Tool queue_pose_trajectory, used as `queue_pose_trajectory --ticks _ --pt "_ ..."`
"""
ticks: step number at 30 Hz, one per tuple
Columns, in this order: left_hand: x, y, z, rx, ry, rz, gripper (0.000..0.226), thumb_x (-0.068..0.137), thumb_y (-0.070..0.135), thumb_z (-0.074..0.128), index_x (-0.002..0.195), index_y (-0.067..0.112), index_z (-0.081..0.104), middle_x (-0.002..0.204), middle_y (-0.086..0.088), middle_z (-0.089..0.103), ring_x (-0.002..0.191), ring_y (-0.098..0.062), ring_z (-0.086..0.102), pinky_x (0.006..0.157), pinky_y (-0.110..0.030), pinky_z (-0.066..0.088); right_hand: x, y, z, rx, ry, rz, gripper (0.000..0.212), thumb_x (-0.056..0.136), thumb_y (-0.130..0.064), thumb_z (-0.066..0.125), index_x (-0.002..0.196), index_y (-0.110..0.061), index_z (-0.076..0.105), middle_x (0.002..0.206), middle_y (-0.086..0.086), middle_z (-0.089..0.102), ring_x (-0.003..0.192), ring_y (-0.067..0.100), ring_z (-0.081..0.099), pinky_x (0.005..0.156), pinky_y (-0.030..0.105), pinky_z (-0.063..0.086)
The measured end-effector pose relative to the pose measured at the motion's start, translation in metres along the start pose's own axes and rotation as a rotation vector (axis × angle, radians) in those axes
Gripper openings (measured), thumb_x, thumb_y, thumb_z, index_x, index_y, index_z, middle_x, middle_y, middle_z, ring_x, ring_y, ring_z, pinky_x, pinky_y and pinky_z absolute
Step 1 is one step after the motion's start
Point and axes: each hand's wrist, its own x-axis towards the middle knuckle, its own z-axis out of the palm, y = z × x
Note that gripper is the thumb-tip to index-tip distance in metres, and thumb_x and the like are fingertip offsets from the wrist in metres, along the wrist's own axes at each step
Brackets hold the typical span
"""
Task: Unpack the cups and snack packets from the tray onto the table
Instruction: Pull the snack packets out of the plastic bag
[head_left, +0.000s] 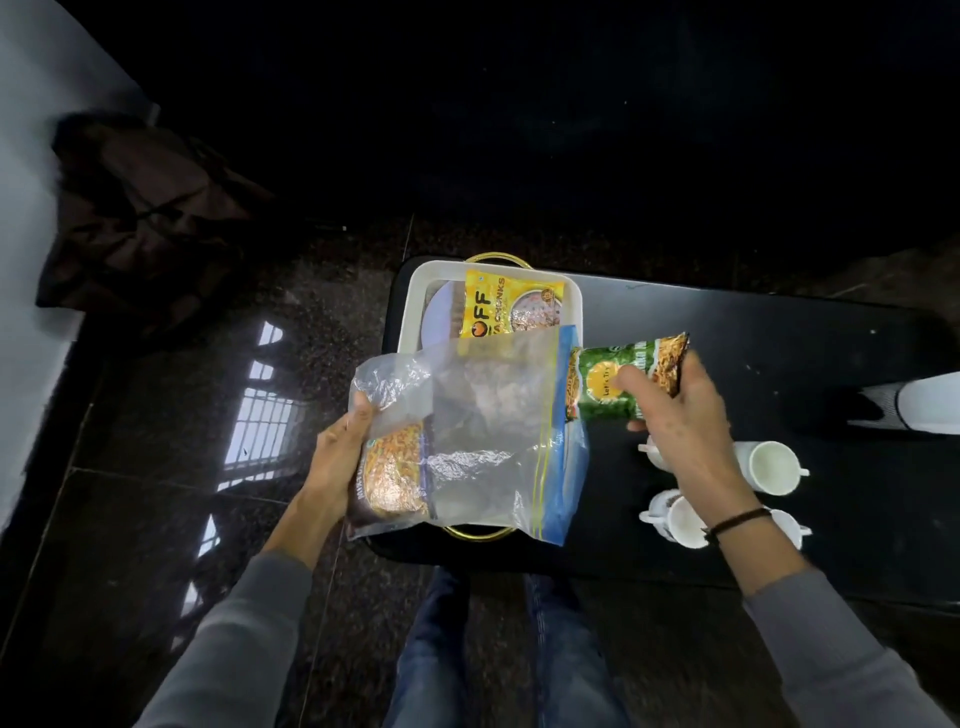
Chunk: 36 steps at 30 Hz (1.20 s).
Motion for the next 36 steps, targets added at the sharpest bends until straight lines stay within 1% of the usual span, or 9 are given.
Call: queue_pose_trajectory --ticks 5,11,17,20,24,26,29,33,36 --pt "-0.008 -0.001 -0.012 -0.035 -0.002 -0.06 0.074 0.079 0.068 0.062 0.121 0.007 0.071 0.116 -0.022 0.074 0.108 -0.04 0.071 0.101 -0.059 0.052 -0.005 -0.006 -0.005 -0.265 0.1 -0.023 0.037 0.083 -0.045 0.072 0.102 -0.016 0.058 0.09 -0.002 0.071 0.082 0.018 0.069 0.079 0.04 0.059" --pt "-0.009 0.001 -0.032 0.019 0.035 -0.055 0.07 0.088 0.065 0.06 0.127 0.009 0.068 0.116 -0.019 0.074 0.108 -0.038 0.071 0.102 -0.057 0.052 -0.011 0.002 -0.004 -0.319 0.285 -0.012 0.048 0.077 -0.059 0.064 0.1 -0.019 0.052 0.091 -0.001 0.069 0.084 0.025 0.065 0.075 0.041 0.053" --pt "-0.007 -0.003 -0.039 0.046 0.003 -0.078 0.046 0.086 0.061 0.063 0.102 0.02 0.077 0.1 -0.01 0.081 0.084 -0.023 0.079 0.073 -0.035 0.061 0.004 0.026 0.027 -0.276 -0.014 0.019 0.04 0.085 -0.041 0.077 0.105 -0.014 0.054 0.097 -0.003 0.068 0.088 0.019 0.066 0.077 0.037 0.055" --pt "-0.009 -0.006 -0.033 0.038 -0.012 -0.078 0.042 0.09 0.059 0.06 0.101 0.022 0.076 0.097 -0.008 0.081 0.085 -0.024 0.079 0.069 -0.033 0.063 0.014 0.039 0.047 -0.219 -0.175 0.08 0.039 0.085 -0.039 0.08 0.108 -0.019 0.057 0.096 -0.006 0.067 0.082 0.008 0.064 0.077 0.03 0.05" --pt "-0.009 -0.007 -0.029 0.018 -0.022 -0.087 0.041 0.094 0.054 0.06 0.103 0.018 0.076 0.098 -0.009 0.081 0.085 -0.025 0.078 0.077 -0.037 0.061 0.022 0.055 0.071 -0.016 -0.353 0.223 0.032 0.092 -0.019 0.075 0.12 -0.011 0.061 0.121 0.014 0.072 0.113 0.032 0.068 0.102 0.05 0.054" --pt "-0.009 -0.006 -0.027 0.008 -0.025 -0.086 0.041 0.095 0.052 0.06 0.106 0.016 0.075 0.098 -0.008 0.081 0.087 -0.025 0.078 0.076 -0.036 0.062 0.027 0.061 0.077 0.006 -0.339 0.245 0.033 0.096 -0.011 0.07 0.127 -0.004 0.06 0.13 0.018 0.068 0.12 0.033 0.066 0.106 0.05 0.052" --pt "-0.009 -0.006 -0.026 0.01 -0.021 -0.07 0.039 0.097 0.052 0.059 0.109 0.018 0.075 0.098 -0.005 0.081 0.088 -0.023 0.078 0.079 -0.036 0.062 0.032 0.07 0.077 -0.056 -0.266 0.282 0.032 0.096 -0.006 0.065 0.128 -0.002 0.062 0.127 0.016 0.07 0.102 0.023 0.069 0.085 0.032 0.059" --pt "-0.013 -0.004 -0.021 -0.012 -0.016 -0.076 0.048 0.097 0.053 0.057 0.116 0.012 0.073 0.106 -0.012 0.079 0.095 -0.028 0.076 0.086 -0.041 0.06 0.026 0.063 0.066 -0.136 -0.163 0.292 0.018 0.09 -0.002 0.066 0.105 -0.012 0.066 0.116 0.014 0.073 0.104 0.031 0.072 0.096 0.045 0.059" --pt "-0.019 -0.004 -0.016 -0.036 0.018 -0.071 0.042 0.097 0.054 0.057 0.104 0.016 0.076 0.105 -0.013 0.079 0.095 -0.028 0.076 0.083 -0.039 0.06 0.008 0.046 0.052 -0.148 -0.008 0.143 0.011 0.09 -0.006 0.068 0.095 -0.016 0.07 0.094 0.003 0.074 0.089 0.023 0.073 0.089 0.039 0.061"
